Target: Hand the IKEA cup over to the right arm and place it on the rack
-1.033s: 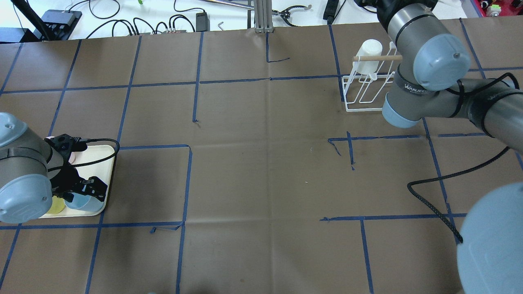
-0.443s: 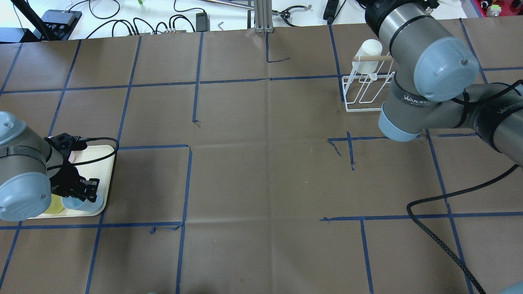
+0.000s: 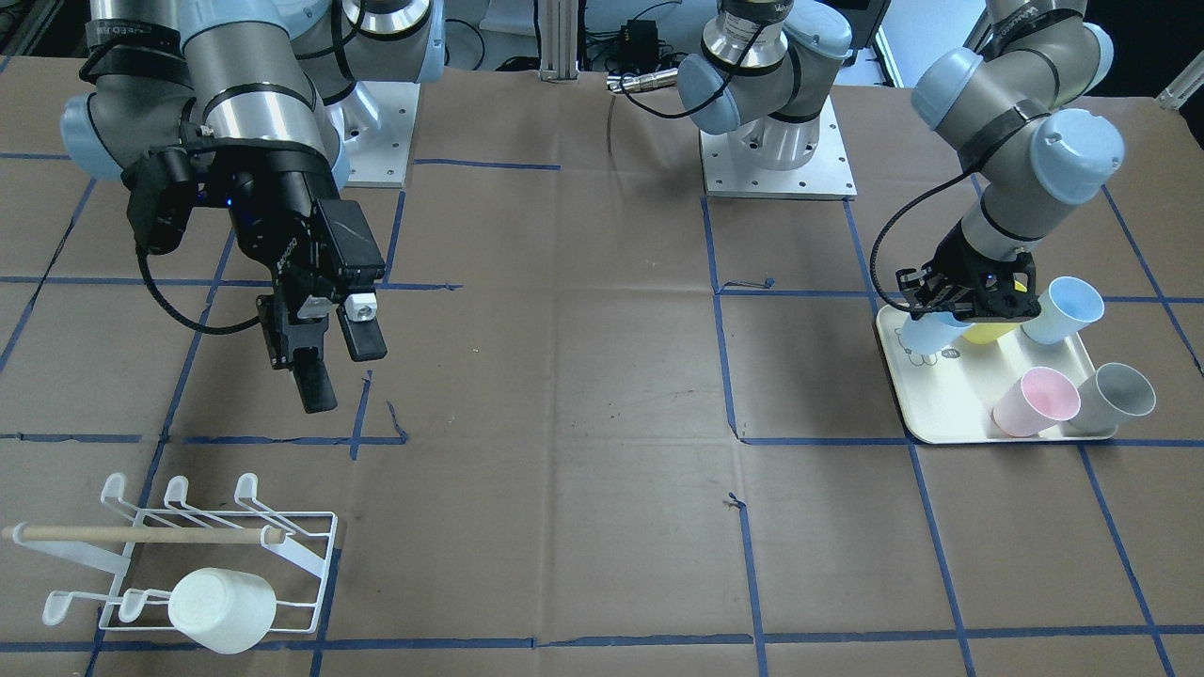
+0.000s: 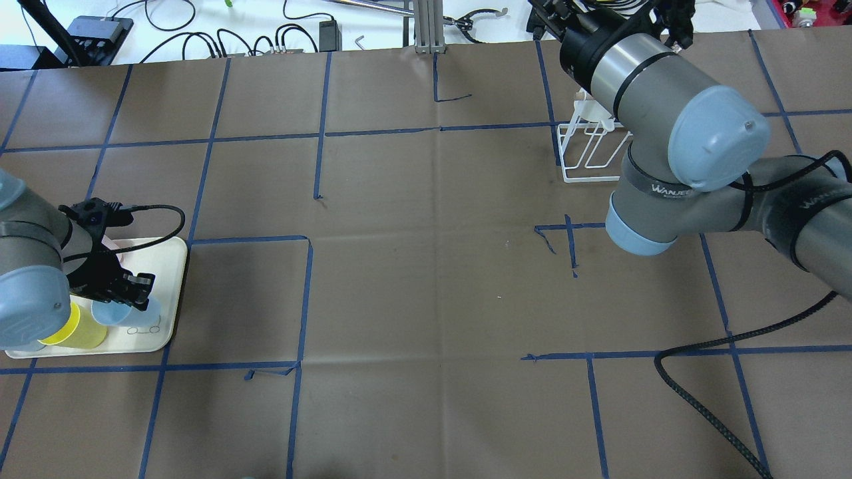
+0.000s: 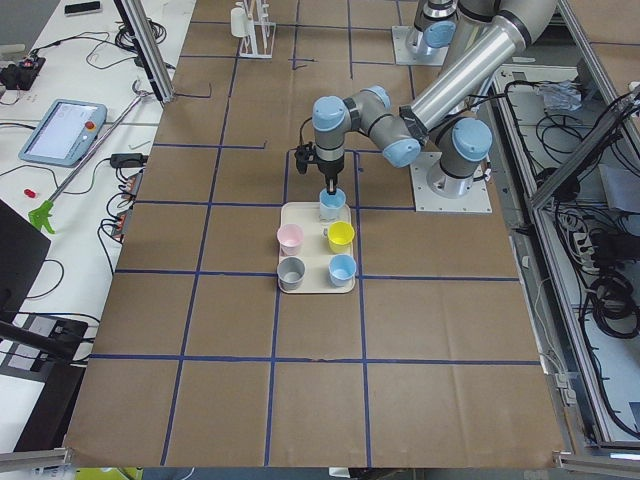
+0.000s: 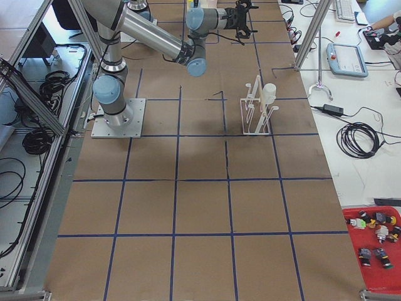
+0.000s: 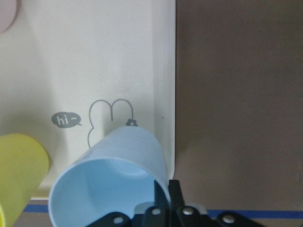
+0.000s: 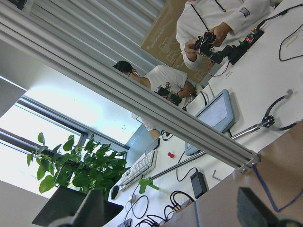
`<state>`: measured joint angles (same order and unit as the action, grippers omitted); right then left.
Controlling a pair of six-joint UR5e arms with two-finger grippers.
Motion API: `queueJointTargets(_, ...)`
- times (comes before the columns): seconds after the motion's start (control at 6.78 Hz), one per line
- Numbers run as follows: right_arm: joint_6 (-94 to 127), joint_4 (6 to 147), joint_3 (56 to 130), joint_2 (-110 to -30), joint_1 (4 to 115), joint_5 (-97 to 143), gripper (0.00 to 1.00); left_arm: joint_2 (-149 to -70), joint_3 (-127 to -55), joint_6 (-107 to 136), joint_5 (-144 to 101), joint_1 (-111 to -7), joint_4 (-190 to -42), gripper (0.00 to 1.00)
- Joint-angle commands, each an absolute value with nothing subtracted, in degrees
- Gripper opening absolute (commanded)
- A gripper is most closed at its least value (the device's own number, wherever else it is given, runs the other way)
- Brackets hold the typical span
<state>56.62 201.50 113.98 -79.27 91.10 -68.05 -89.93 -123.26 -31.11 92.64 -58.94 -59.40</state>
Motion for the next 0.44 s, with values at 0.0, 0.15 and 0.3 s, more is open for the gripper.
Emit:
queueJointTargets(0.0,70.3,201.5,117.7,-82.3,91.3,-64.4,1.0,-90.5,-108.4,-31.3,89.5,-61.2,-75.1,0.0)
queueJointTargets(0.15,75.8,201.5,119.3,-83.0,91.3,-62.6,1.0,-91.1,-98.9,-30.7,89.5,-65.5,-83.6,0.0)
queueJointTargets(0.3,78.4,201.5,119.8,-83.1,91.3,-62.5,1.0,-93.7,-91.5,-30.2,89.4,-69.3,-87.4,0.0)
